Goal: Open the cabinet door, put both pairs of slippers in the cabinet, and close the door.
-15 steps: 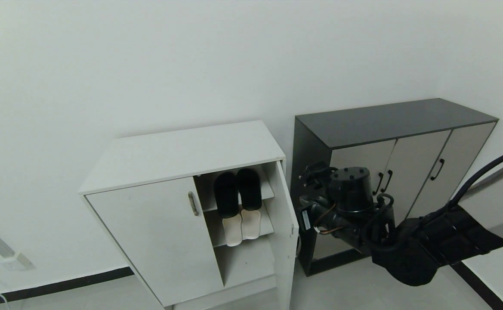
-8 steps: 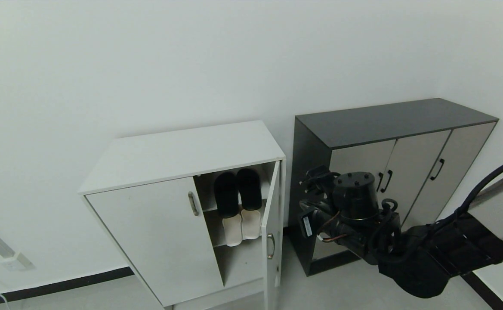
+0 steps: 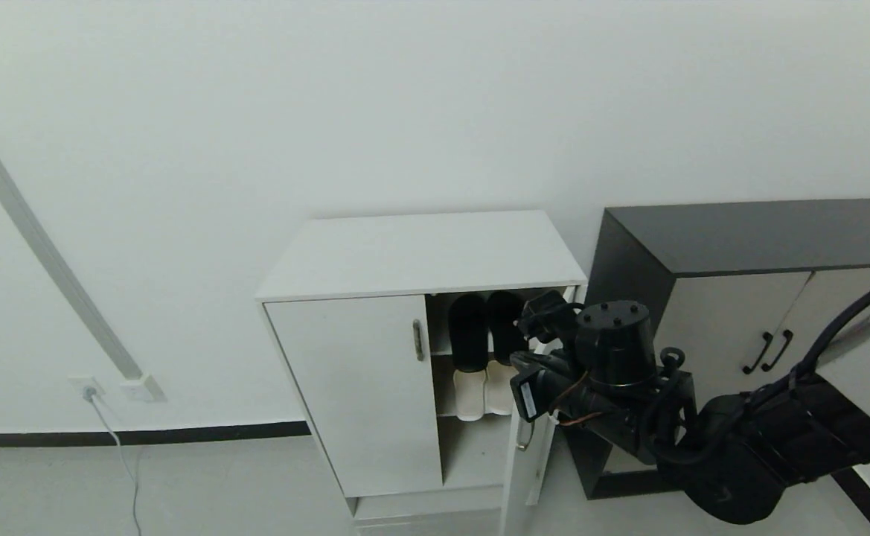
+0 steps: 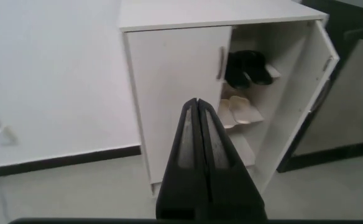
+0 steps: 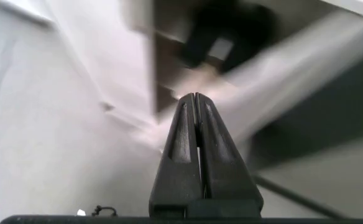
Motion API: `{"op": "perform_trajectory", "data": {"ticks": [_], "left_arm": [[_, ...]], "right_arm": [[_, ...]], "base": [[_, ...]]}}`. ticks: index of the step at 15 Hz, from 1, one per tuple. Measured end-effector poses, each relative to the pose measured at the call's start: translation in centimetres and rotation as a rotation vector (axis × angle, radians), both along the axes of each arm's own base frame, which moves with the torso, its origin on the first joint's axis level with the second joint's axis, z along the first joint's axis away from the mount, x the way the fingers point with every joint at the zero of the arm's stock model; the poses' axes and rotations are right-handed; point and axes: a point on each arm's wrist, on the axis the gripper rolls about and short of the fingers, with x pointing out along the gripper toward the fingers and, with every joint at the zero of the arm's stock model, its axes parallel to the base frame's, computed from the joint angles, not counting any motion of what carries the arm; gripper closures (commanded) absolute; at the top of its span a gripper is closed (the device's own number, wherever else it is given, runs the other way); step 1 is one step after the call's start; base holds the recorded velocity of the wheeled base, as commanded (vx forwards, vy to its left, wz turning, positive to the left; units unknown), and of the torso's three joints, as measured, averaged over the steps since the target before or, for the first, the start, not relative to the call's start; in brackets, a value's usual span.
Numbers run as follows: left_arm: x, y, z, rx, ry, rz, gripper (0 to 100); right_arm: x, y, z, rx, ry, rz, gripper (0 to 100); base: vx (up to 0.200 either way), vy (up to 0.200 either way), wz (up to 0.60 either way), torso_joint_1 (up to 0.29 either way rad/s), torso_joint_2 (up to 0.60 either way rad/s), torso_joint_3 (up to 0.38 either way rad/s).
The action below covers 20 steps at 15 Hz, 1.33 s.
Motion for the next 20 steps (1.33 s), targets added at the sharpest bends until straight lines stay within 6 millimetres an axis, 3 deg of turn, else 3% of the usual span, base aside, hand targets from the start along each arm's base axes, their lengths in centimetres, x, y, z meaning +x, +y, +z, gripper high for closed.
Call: {"op": "perform_trajectory", "data": {"ticks": [6,13,20], "left_arm": [[0.0,0.0,0.0,0.0,0.001,-0.002,100],[0.0,0.0,0.0,0.0,0.002,-0.002,100],[0.0,0.0,0.0,0.0,0.001,-0.002,100]], "right_arm": [[0.0,-1.6,-0.2,-0.028,0.004,0.01,100],[-1.9,-4.5,-1.2,-0.056,0.084,0.053,100],[-0.7,-3.9,-3.4,-0.059,0.108,0.053,100]], "base": [[0.0,0.0,0.0,0.0,0.0,0.0],[0.0,0.0,0.0,0.0,0.0,0.0],[0.0,0.0,0.0,0.0,0.0,0.0]]}}
